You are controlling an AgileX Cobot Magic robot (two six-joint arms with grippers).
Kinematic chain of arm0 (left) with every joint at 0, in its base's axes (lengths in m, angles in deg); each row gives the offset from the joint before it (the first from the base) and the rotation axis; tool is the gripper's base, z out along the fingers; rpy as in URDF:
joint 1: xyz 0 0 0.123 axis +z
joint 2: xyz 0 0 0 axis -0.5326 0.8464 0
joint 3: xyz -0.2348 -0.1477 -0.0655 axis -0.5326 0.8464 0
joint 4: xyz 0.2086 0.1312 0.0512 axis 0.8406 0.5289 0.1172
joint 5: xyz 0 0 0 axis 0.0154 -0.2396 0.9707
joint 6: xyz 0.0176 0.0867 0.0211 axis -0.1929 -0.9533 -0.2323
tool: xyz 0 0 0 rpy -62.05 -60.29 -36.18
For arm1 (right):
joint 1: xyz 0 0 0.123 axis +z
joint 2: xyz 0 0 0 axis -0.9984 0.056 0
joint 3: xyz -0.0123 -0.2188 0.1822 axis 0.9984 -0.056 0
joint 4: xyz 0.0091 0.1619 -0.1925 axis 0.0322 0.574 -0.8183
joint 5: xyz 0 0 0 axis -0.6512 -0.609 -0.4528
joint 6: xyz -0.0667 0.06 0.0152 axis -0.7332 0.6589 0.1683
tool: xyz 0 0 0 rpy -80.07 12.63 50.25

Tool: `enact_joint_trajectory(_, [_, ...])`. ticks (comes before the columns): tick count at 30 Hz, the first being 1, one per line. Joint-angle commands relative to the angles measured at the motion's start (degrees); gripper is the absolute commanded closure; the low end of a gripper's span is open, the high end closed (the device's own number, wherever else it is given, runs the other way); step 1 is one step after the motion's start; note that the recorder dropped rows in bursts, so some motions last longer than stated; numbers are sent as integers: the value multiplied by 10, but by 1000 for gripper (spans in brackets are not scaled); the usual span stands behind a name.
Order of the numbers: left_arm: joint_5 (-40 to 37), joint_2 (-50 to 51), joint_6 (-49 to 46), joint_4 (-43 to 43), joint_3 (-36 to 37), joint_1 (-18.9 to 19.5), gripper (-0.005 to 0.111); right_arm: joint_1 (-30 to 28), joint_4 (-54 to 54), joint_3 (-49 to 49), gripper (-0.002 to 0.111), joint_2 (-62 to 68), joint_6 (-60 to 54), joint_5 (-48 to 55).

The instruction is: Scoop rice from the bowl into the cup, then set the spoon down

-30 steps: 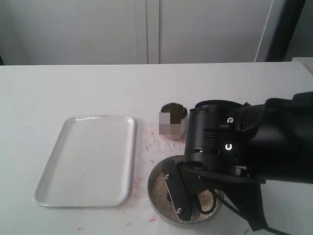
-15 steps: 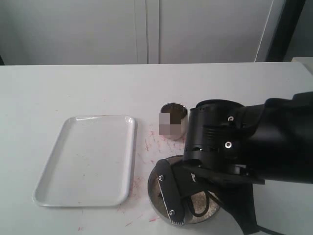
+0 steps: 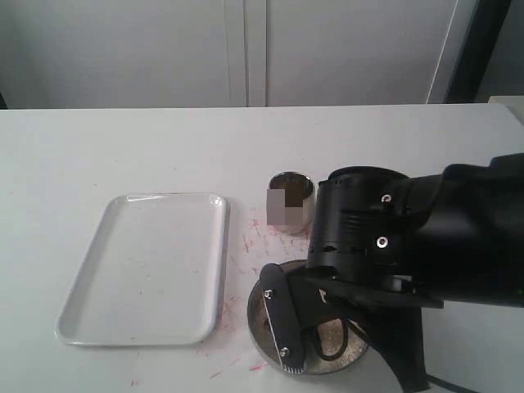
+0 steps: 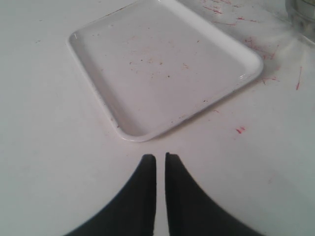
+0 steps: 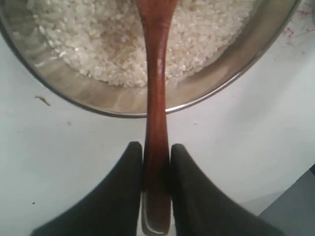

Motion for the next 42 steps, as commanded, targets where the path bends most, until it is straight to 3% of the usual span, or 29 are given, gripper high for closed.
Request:
enact_joint_trajectory(1, [-2, -2, -2, -3, 3, -4, 92, -7, 15, -3, 108, -1, 18, -6])
enact_joint_trajectory(23, [-2, -2, -2, -3, 3, -4, 92, -75, 55, -3, 108, -16, 18, -18])
enact_joint_trajectory(35, [-2, -2, -2, -3, 3, -4, 92, -81, 57, -3, 108, -41, -2, -43])
enact_joint_trajectory(42, [-2, -2, -2, -3, 3, -4, 92, -123, 73, -3, 108, -52, -2, -93])
